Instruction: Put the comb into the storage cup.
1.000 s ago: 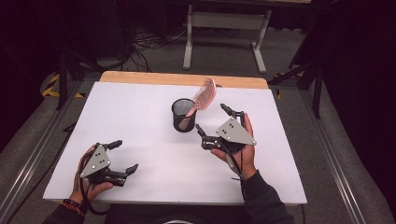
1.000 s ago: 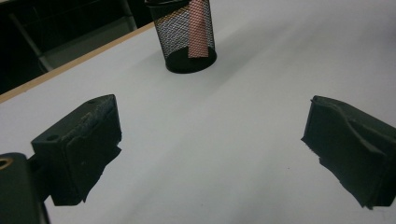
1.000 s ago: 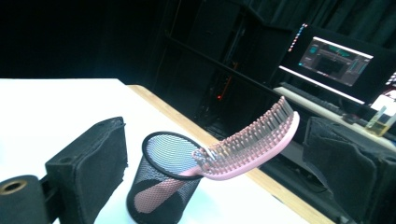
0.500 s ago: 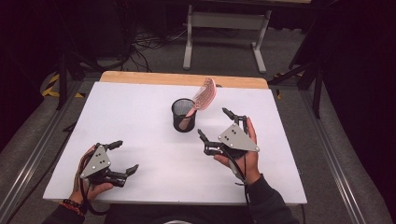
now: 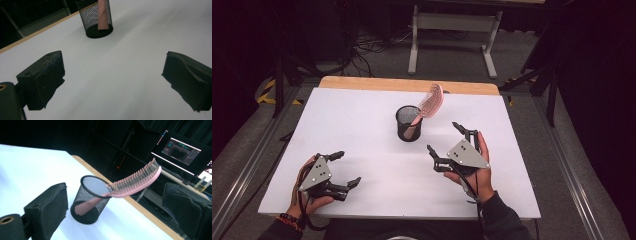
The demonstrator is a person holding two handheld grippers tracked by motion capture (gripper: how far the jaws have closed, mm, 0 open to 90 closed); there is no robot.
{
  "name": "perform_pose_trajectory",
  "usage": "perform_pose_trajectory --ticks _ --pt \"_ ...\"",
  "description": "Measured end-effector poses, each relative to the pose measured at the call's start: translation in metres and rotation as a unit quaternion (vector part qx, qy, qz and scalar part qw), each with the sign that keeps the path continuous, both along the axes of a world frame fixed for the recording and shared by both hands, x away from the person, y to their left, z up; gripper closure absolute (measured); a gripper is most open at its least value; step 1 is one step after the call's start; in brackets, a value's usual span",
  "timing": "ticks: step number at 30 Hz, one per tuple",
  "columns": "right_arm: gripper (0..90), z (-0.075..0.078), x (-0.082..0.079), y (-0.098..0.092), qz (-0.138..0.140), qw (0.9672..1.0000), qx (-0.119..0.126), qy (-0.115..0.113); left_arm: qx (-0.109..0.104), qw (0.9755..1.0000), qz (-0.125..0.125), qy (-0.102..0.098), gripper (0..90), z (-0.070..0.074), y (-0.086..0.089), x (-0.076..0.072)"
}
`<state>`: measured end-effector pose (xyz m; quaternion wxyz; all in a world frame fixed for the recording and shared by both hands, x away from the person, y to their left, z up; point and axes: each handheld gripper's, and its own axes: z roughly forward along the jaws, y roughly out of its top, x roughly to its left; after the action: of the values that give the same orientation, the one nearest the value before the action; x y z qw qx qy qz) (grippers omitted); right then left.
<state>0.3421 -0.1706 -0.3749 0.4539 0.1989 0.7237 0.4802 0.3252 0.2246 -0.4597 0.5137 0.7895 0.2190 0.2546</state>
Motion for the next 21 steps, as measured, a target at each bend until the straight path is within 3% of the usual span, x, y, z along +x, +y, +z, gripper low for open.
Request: perform_pose_trajectory --ticks 21 --pt "7.1 -0.020 -0.014 -0.023 -0.010 0.9997 -0.023 0.003 0.007 1.0000 -0.004 0.004 5.1 -0.002 -0.002 0.001"
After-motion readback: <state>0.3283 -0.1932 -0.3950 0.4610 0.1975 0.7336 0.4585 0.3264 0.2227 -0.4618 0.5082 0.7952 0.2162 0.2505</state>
